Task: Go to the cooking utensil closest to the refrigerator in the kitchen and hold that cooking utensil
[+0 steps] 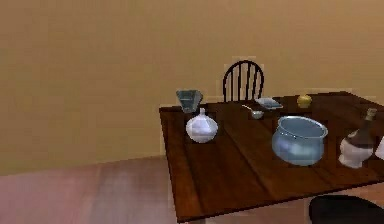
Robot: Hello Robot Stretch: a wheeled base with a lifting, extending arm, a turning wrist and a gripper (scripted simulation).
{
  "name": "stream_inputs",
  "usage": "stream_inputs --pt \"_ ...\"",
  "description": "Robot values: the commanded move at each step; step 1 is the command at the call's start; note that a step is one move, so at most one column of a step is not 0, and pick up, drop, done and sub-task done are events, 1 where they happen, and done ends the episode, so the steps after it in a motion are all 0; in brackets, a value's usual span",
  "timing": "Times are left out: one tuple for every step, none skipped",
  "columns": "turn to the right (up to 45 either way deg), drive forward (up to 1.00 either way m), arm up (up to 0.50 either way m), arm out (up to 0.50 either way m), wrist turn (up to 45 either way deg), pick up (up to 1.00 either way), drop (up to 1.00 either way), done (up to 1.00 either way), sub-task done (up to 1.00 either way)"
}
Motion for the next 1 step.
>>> stream_inputs --pt "-45.0 0.00 0.00 0.00 0.0 0.00 0.00 0.00 0.00"
